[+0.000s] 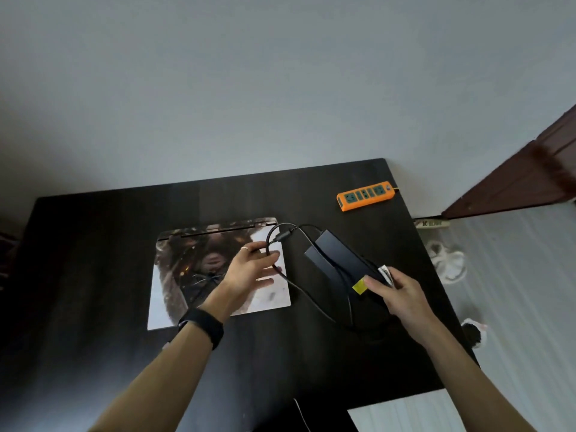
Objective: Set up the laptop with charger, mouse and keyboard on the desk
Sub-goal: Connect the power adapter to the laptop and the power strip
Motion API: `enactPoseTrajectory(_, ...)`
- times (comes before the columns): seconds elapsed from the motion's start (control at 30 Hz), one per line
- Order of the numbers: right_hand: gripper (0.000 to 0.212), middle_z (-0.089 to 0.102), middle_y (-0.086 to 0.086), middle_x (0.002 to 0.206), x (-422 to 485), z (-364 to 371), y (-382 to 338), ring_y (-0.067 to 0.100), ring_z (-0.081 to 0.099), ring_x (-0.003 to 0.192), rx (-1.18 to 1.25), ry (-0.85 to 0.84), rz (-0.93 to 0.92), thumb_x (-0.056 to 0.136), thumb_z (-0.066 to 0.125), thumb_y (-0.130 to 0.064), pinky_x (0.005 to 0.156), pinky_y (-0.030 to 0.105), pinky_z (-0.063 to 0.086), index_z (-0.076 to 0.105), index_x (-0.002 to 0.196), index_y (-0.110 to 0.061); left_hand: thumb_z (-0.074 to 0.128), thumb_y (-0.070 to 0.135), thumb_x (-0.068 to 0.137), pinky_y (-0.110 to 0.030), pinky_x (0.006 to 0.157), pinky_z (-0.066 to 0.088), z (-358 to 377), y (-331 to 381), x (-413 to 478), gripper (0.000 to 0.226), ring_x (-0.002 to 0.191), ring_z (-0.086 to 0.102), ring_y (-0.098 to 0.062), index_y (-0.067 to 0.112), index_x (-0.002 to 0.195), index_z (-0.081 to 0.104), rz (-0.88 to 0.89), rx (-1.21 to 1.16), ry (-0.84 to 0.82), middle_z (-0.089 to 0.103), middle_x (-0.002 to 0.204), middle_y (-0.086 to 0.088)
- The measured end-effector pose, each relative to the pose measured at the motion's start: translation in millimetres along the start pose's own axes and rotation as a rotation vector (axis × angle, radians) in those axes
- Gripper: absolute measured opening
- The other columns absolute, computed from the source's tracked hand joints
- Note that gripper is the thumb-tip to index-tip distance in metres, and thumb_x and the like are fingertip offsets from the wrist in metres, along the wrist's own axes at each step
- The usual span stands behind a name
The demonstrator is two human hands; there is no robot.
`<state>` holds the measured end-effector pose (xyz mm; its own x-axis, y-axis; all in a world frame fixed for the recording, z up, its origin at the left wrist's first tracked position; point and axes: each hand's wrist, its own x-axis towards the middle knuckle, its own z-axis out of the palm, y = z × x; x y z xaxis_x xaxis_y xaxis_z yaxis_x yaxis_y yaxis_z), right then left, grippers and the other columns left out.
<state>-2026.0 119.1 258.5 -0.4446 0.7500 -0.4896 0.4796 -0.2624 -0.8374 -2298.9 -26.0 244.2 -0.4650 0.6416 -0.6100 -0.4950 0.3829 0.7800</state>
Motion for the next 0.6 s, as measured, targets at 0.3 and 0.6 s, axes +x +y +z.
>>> enactPoseTrajectory(0.3, 0.036, 0.053, 0.001, 0.066, 38, -22, 28, 0.019, 0.051, 0.063, -0.182, 0.038, -0.011, 0.081, 0.079, -0.040, 0.068, 0.038, 0.046, 0.060, 0.077, -0.010, 0.066, 0.051, 0.085, -0.041, 0.111, 0.036, 75, -36, 21, 0.077, 0.128, 0.049, -0.026, 0.021, 0.146, 0.031, -0.030, 0.725, 0.263, 0.050, 0.137, -0.008)
enactPoseTrajectory(0.6, 0.035, 0.050, 0.002, 0.068, 36, -27, 45, 0.012, 0.047, 0.059, 0.016, -0.103, 0.001, 0.085, 0.079, -0.025, 0.052, 0.021, 0.041, 0.055, 0.087, 0.001, 0.057, 0.054, 0.087, -0.036, 0.093, 0.049, 133, -55, 23, 0.037, 0.113, 0.060, -0.026, 0.020, 0.100, 0.065, 0.006, 0.883, 0.173, 0.068, 0.111, -0.004)
